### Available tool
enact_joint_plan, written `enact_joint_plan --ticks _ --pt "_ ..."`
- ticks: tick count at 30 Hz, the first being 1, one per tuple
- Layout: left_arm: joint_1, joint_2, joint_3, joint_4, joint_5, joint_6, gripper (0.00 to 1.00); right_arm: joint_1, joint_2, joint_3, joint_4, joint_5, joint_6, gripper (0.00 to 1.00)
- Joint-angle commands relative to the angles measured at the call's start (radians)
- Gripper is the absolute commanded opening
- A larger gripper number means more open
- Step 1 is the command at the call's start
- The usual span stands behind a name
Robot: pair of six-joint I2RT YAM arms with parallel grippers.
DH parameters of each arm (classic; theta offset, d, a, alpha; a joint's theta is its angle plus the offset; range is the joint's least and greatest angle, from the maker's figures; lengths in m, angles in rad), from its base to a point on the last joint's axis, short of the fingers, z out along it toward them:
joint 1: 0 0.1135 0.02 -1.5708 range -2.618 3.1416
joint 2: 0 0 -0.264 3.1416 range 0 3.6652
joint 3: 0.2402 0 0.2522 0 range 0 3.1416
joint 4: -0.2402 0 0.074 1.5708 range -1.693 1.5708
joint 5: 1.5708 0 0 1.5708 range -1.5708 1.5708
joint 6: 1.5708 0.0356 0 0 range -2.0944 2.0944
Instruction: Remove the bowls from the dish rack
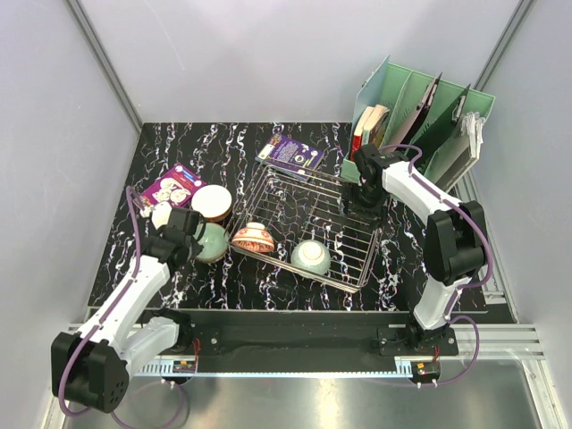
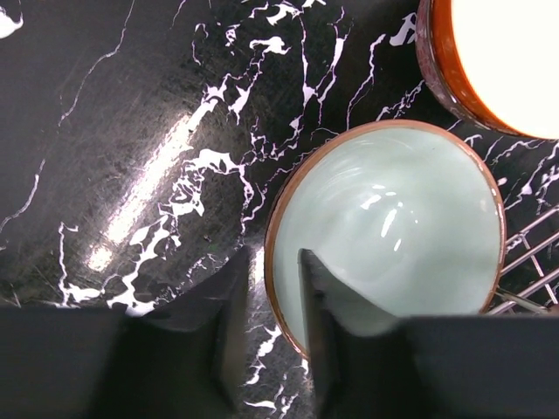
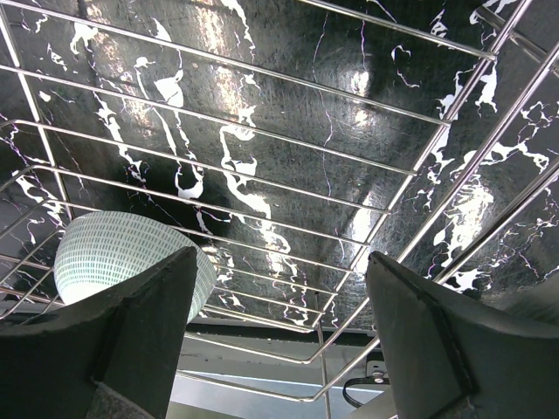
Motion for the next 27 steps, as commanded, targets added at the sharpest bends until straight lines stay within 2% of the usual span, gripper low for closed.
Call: enact_joint_plan --ticks 1,8,13,16,19,27 --pt "-0.003 0.015 0.019 0.011 -0.031 -0.001 0.24 -0.003 0.002 0.012 0.006 -0.009 -0.002 0.85" --pt "-0.001 0.036 0.016 0.017 -0.032 0.012 0.2 -0.005 0.005 0.015 0.005 -0.015 0.004 0.85" --pt "-0.001 0.032 0.013 0.016 -0.039 0.012 0.29 -0.003 0.006 0.015 0.006 -0.02 0.003 0.85" --pt "-0.001 0.029 0.025 0.008 -0.042 0.013 0.43 -0.003 0.008 0.012 0.006 -0.018 0.003 0.85" --pt "-0.001 0.006 0.062 -0.021 -0.065 0.005 0.52 -0.005 0.005 0.012 0.008 -0.018 0.003 0.85" --pt "-0.001 -0.059 0.289 -0.085 -0.167 0.129 0.55 -0.003 0.015 0.004 0.023 -0.034 0.01 0.85"
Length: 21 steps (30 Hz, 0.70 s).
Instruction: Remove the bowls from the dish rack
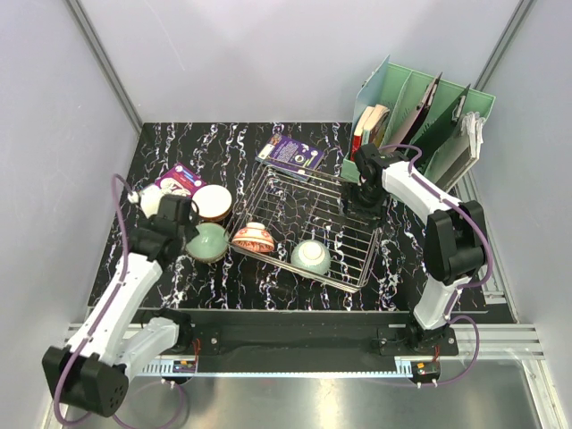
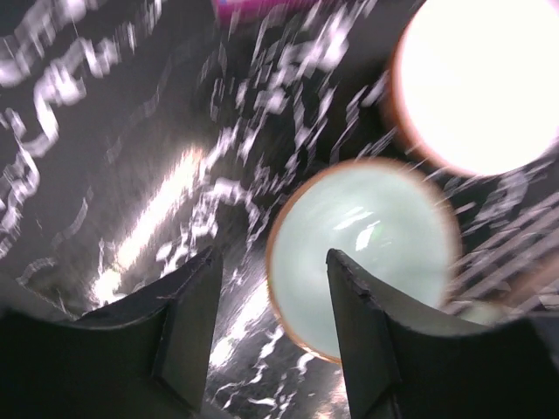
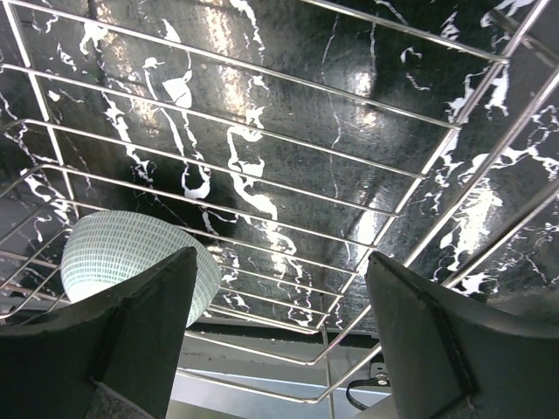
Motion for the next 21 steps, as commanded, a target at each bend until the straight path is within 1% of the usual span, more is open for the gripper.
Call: enact_joint_plan --ticks 1,2,3,5,7,8,10,12,13,14,16,17,18,21 --pt "-0.001 -0.036 0.197 0.012 -0.095 0.112 0.55 -0.005 0.015 -0.002 0.014 -0.022 0.009 0.85" --pt "-0.001 -0.028 0.22 0.032 -0.087 0.172 0.54 -0.005 0.018 -0.006 0.014 -0.022 0.009 0.85" --pt "-0.001 -0.019 0.242 0.049 -0.038 0.214 0.54 -0.003 0.019 -0.011 0.014 -0.025 0.008 0.85" --pt "-0.001 0.027 0.288 0.08 0.007 0.305 0.54 -0.003 0.018 -0.032 0.014 -0.045 0.0 0.85" --pt "-0.001 0.082 0.297 0.094 0.039 0.33 0.54 -0.003 0.013 -0.066 0.014 -0.046 0.002 0.84" --pt "-0.001 0.097 0.297 0.119 0.063 0.365 0.54 -0.003 -0.002 -0.077 0.019 -0.043 0.002 0.84" --pt "-0.004 0.131 0.299 0.146 0.138 0.393 0.54 -0.005 -0.016 -0.112 0.025 -0.033 0.008 0.84" --pt "-0.018 0.143 0.299 0.199 0.209 0.459 0.55 -0.005 -0.04 -0.126 0.037 -0.03 0.014 0.84" --pt "-0.035 0.159 0.319 0.207 0.211 0.487 0.56 -0.003 -0.047 -0.135 0.042 -0.042 0.022 0.84" --pt "-0.082 0.168 0.332 0.212 0.199 0.551 0.56 -0.003 -0.063 -0.137 0.048 -0.048 0.026 0.84" --pt "-0.142 0.191 0.375 0.21 0.136 0.628 0.57 -0.003 -0.082 -0.138 0.051 -0.062 0.034 0.84" --pt "-0.194 0.193 0.383 0.21 0.104 0.681 0.57 -0.003 -0.09 -0.135 0.05 -0.065 0.035 0.84" --pt "-0.21 0.193 0.388 0.212 0.088 0.705 0.57 -0.005 -0.09 -0.135 0.05 -0.063 0.032 0.84" --pt "-0.219 0.179 0.356 0.244 0.113 0.746 0.58 -0.003 -0.074 -0.135 0.039 -0.043 0.023 0.84"
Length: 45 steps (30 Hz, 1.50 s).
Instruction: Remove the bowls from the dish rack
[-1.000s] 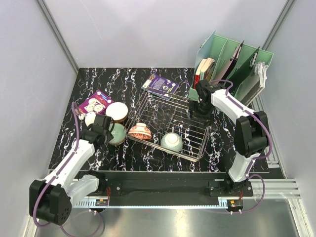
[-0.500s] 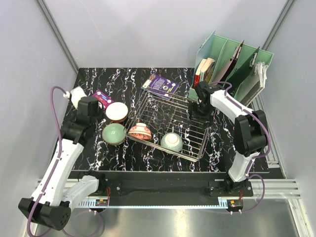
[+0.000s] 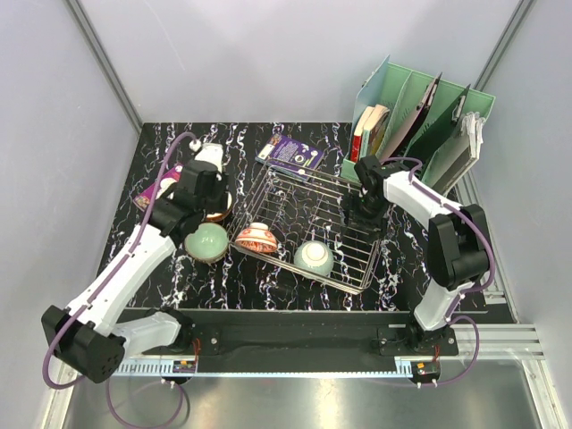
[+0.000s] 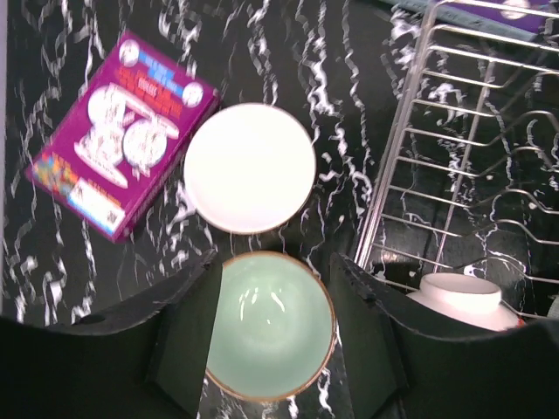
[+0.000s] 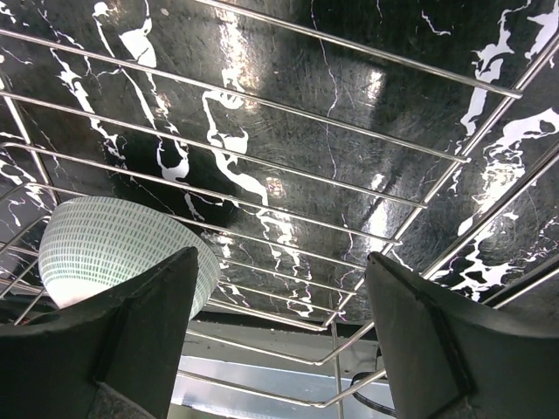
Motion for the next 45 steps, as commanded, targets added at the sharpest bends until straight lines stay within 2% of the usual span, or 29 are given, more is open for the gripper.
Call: enact_joint_plan --ticks 1,8,15,19,24,29,30,34,40,45 --pt "-0.015 -0.024 0.009 0.091 -0.007 0.145 0.58 -0.005 -0.027 0.002 -0.013 0.024 -0.008 0.84" --pt "-0.029 -0.036 -0.027 0.09 0.1 0.163 0.58 -0.014 0.02 0.061 -0.016 0.094 -0.05 0.84" --pt "-0.124 -0.186 -0.038 0.038 0.14 0.255 0.6 -0.023 0.134 0.176 -0.006 0.091 -0.056 0.83" --pt "-0.153 -0.208 -0.038 -0.055 0.185 0.231 0.6 -0.028 0.189 0.21 0.0 0.09 -0.068 0.83" --pt "-0.182 -0.22 -0.108 -0.087 0.141 0.191 0.6 -0.028 0.27 0.299 0.007 0.096 -0.07 0.82" --pt "-0.178 -0.159 -0.173 -0.001 0.024 0.173 0.61 -0.029 0.309 0.393 -0.012 0.079 -0.067 0.82" --pt "-0.167 -0.142 -0.176 0.039 0.022 0.147 0.65 -0.029 0.307 0.394 -0.012 0.076 -0.067 0.82" --pt "-0.096 -0.003 -0.145 0.111 0.099 0.119 0.66 -0.031 0.301 0.382 -0.012 0.085 -0.082 0.82" --pt "-0.066 0.21 -0.046 0.149 0.15 0.163 0.66 -0.037 0.332 0.439 -0.026 0.087 -0.124 0.82" --pt "-0.053 0.274 0.017 0.148 0.17 0.191 0.63 -0.043 0.323 0.471 -0.035 0.071 -0.117 0.82"
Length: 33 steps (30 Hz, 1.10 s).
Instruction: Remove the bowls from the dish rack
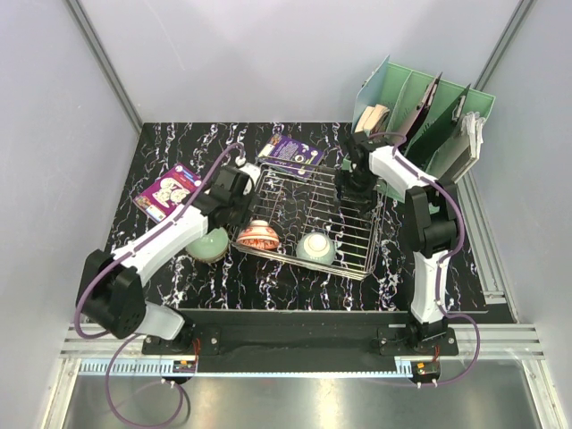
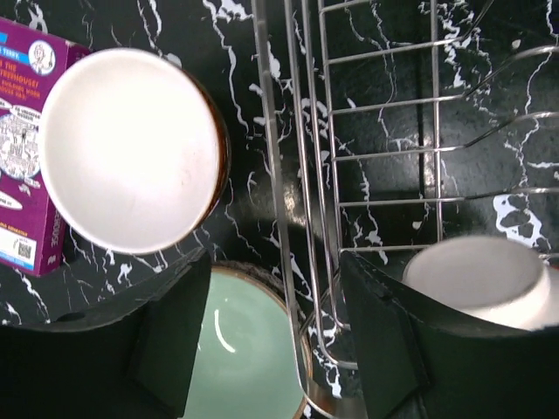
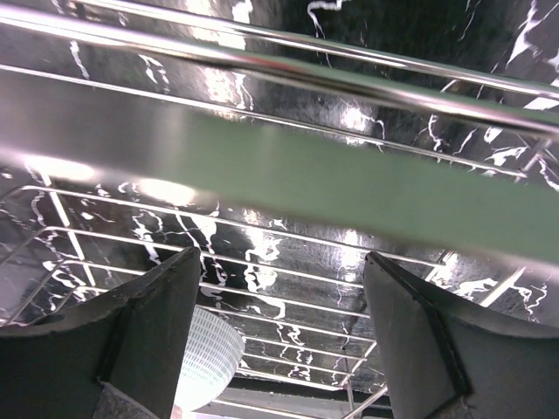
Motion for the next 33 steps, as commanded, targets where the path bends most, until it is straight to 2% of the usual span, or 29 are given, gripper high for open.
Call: enact_joint_plan --ticks 1,5,21,24,26,33 --pt "0.011 0.023 0.1 0.055 0.03 0.027 0.63 -0.018 -0.014 0.062 0.015 0.002 -0.024 0.82" --pt "0.015 0.052 0.107 0.039 0.023 0.01 0.56 -0.019 -0.004 0.062 0.013 -0.013 -0.022 0.82" --pt "0.019 0.106 0.033 0.032 0.08 -0.114 0.43 -0.019 -0.034 0.019 0.03 -0.042 -0.022 0.82" --pt "0.019 0.098 0.021 0.03 0.101 -0.119 0.35 -0.019 -0.032 0.02 0.029 -0.044 -0.019 0.82" --pt "0.014 0.089 0.013 0.024 0.112 -0.125 0.25 -0.019 -0.031 0.023 0.03 -0.044 -0.017 0.82" --pt "-0.023 -0.002 -0.047 0.019 0.123 -0.149 0.18 -0.019 -0.011 0.039 0.035 -0.059 -0.01 0.82"
